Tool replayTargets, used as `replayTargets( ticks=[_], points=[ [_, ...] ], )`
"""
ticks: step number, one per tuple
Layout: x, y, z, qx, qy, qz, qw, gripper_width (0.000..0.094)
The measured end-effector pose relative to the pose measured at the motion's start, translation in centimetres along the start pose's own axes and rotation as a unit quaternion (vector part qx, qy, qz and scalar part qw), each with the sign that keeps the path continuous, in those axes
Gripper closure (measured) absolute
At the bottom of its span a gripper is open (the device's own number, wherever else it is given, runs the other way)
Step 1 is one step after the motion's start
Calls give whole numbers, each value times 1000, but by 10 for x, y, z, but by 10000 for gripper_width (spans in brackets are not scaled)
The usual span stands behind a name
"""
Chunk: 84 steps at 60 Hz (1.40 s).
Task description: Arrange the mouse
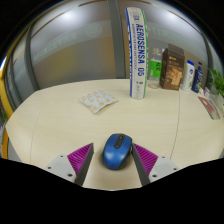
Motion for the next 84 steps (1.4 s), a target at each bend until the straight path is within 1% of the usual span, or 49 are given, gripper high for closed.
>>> replayTargets(
  ticks=[2,4,6,10,15,19,22,26,31,35,39,42,45,50,53,57,62,67,71,78,82,84],
  points=[
    [3,-1,-4,-9,0,5,1000,214],
    [5,-4,-9,-20,3,16,1000,289],
    [5,-8,-13,-37,7,32,999,385],
    [8,-4,-16,-34,3,40,999,440],
    [10,-3,-19,-19,3,46,999,518],
    [11,-1,-18,4,9,42,999,543],
    [21,-4,-10,18,-1,47,999,554],
    [51,-15,11,32,-39,64,997,554],
    [105,-46,52,48,-97,57,993,551],
    [149,-91,86,49,-148,50,987,554],
    [185,-154,111,40,-182,41,982,555],
    [203,-210,120,28,-199,34,979,556],
    [211,-272,121,10,-206,29,978,555],
    [210,-379,104,-27,-196,27,980,557],
    [195,-441,85,-49,-174,21,983,558],
    [162,-514,54,-66,-140,10,988,557],
    [113,-584,14,-86,-88,7,992,558],
    [66,-627,-22,-86,-48,-4,995,556],
    [38,-649,-40,-87,-20,-7,996,557],
    [13,-663,-58,-77,0,-21,997,550],
    [1,-664,-64,-72,19,-30,997,491],
    [3,-663,-63,-70,9,-29,997,455]
  ],
)
Point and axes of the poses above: the point between the fingertips, and its own axes, seen from behind it with the camera up: y to the left, x up, z backward, against the way the camera looks, the point moved 4 cm from there along z, backward, against the way the camera looks, and after that the axes turned 11 degrees about z, right-handed, at the moved point
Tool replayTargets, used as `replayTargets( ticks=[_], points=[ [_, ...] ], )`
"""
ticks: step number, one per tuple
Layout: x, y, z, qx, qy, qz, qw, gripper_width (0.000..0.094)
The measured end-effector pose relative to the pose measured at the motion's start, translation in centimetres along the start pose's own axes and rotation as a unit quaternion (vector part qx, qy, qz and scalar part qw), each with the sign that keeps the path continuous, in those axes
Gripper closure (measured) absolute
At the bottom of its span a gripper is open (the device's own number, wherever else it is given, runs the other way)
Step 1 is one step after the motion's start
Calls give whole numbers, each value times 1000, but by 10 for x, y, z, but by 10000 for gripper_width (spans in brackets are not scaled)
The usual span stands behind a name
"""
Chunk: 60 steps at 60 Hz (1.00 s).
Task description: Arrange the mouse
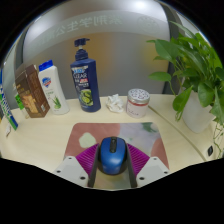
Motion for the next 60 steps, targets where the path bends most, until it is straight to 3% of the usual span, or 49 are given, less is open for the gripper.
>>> replayTargets(
  ticks=[3,9,10,34,46,60],
  points=[
    [-2,1,2,0,4,1,1000,388],
    [3,3,17,-5,3,5,1000,81],
    [4,3,21,-7,3,7,1000,67],
    [32,26,193,-69,-51,36,996,81],
    [16,52,279,-86,-74,33,993,81],
    [-13,74,334,-92,-70,44,992,84]
  ],
)
Point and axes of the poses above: the point between the fingertips, and its own axes, seen from behind it with the camera up: y to the left, x up, z backward, against the way the camera looks, the point moved 4 cm from there along z, backward, against the way the camera looks, and after that the axes turned 11 degrees about z, right-handed, at the moved point
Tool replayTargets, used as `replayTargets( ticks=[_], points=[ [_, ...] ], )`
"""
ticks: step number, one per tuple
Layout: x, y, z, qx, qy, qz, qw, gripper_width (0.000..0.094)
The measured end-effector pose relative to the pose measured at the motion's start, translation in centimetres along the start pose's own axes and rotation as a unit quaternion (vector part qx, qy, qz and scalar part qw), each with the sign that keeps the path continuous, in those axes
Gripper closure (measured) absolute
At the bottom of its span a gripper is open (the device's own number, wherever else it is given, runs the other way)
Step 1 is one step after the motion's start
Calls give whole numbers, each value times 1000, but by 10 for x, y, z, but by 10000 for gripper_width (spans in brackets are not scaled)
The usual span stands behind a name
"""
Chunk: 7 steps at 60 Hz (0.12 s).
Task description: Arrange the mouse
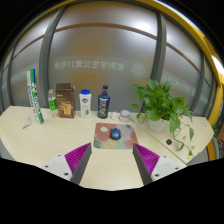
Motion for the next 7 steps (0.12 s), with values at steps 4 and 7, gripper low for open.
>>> replayTargets(
  ticks=[4,7],
  points=[
    [-7,1,8,-1,3,1,1000,84],
    [-9,2,13,1,2,1,1000,84]
  ],
)
Point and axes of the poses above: the point between the fingertips, and its own axes, seen from behind it with the camera up: y to the left, x up, z backward, against the way the camera looks, the point moved 4 cm from there along z, backward, against the way the camera looks, and after that the axes turned 11 degrees about z, right-handed, at the moved point
